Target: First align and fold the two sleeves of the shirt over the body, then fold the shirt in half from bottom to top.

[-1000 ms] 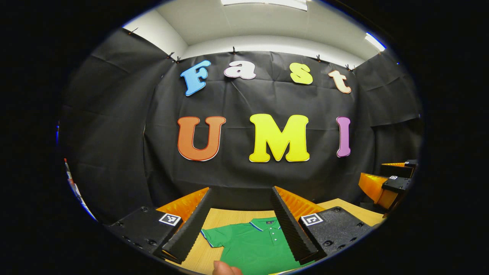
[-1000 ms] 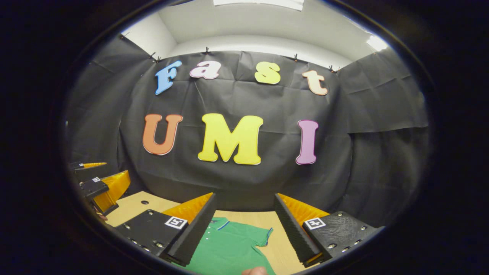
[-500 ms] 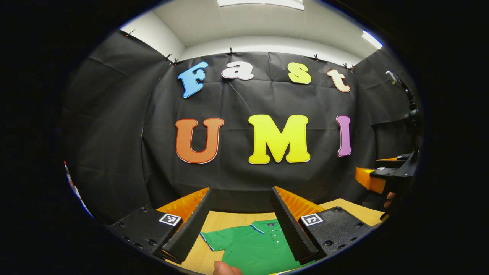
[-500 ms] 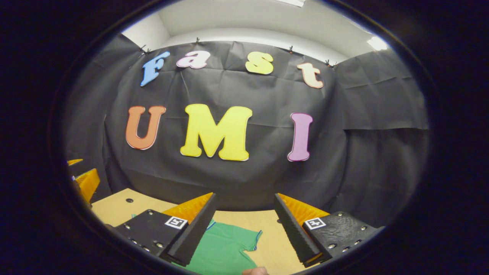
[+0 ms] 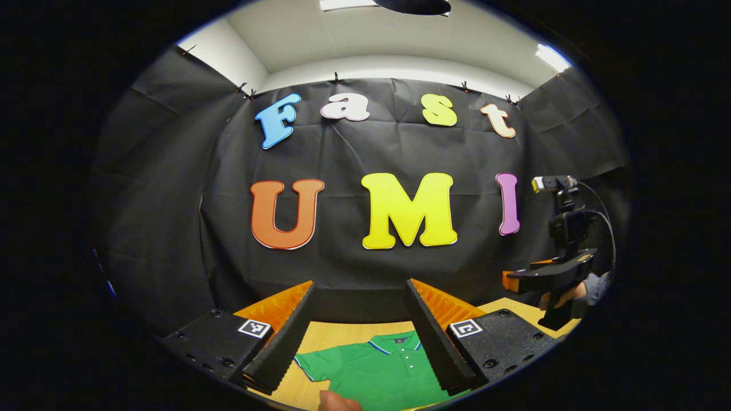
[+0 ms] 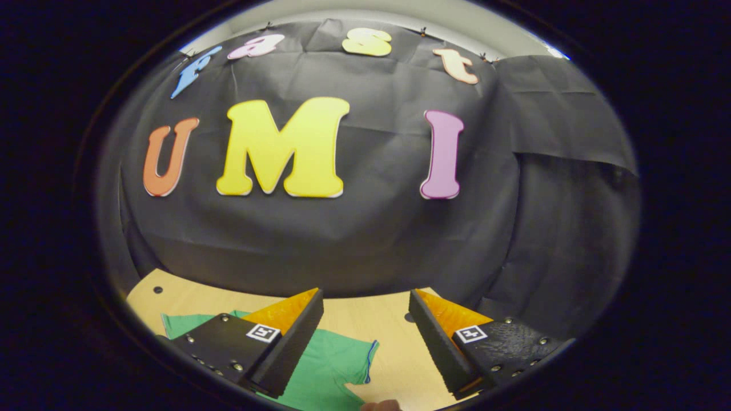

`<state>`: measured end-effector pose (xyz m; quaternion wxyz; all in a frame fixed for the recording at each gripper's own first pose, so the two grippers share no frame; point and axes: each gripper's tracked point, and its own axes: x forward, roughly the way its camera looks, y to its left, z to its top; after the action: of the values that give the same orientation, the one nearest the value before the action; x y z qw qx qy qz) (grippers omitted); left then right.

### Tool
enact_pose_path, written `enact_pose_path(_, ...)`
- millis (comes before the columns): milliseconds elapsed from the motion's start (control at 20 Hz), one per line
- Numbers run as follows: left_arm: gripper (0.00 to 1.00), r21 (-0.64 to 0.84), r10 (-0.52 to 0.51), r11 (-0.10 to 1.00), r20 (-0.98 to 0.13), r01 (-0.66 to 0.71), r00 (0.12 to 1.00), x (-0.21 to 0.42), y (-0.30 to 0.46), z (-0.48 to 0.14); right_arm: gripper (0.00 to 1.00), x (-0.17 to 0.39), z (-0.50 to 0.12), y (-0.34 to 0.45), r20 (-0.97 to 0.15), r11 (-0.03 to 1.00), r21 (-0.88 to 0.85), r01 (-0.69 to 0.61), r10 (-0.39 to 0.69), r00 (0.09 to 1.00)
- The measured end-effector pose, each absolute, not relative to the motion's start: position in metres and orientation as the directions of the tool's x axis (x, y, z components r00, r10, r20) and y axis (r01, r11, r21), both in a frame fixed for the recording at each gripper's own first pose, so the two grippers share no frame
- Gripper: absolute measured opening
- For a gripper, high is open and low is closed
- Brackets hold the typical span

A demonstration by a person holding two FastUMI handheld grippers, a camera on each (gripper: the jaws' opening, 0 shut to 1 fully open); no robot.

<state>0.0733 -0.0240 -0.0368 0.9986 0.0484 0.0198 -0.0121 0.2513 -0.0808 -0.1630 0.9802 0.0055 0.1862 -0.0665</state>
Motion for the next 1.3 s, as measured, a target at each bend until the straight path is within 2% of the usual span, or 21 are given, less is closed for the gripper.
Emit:
enact_pose_path(250, 0.97, 0.129, -0.025, 0.991, -0.032, 0.029, 0.999, 0.084, -0.025, -0.032, 0.95, 0.293, -0.252, -0.096, -0.514, 0.987, -0.043, 0.152, -0.152, 0.844)
enact_pose_path(300, 1.0, 0.128, -0.025, 0.991, -0.031, 0.029, 0.999, 0.085, -0.024, -0.03, 0.94, 0.298, -0.269, -0.098, -0.544, 0.988, -0.046, 0.15, -0.151, 0.825)
enact_pose_path(350, 0.97, 0.129, -0.021, 0.991, -0.027, 0.024, 0.999, 0.088, -0.024, -0.027, 0.94, 0.302, -0.288, -0.101, -0.573, 0.987, -0.063, 0.148, -0.157, 0.804)
enact_pose_path(600, 0.97, 0.128, -0.02, 0.991, -0.049, 0.026, 0.999, 0.098, -0.027, -0.029, 0.96, 0.312, -0.364, -0.114, -0.684, 0.984, -0.095, 0.151, -0.174, 0.708)
enact_pose_path(900, 0.97, 0.046, 0.008, 0.999, -0.102, -0.004, 0.995, 0.104, -0.024, -0.042, 0.96, 0.311, -0.41, -0.119, -0.751, 0.982, -0.075, 0.174, -0.17, 0.637)
enact_pose_path(1200, 0.98, 0.039, 0.033, 0.999, -0.14, -0.028, 0.99, 0.106, -0.018, -0.055, 0.95, 0.314, -0.423, -0.112, -0.766, 0.988, -0.054, 0.143, -0.133, 0.628)
enact_pose_path(1250, 0.98, 0.035, 0.032, 0.999, -0.145, -0.027, 0.989, 0.106, -0.018, -0.056, 0.94, 0.309, -0.43, -0.107, -0.79, 0.991, -0.041, 0.128, -0.11, 0.603)
enact_pose_path(1300, 0.98, 0.035, 0.035, 0.999, -0.148, -0.031, 0.988, 0.106, -0.018, -0.057, 0.63, 0.297, -0.434, -0.117, -0.817, 0.984, -0.087, 0.157, -0.161, 0.554)
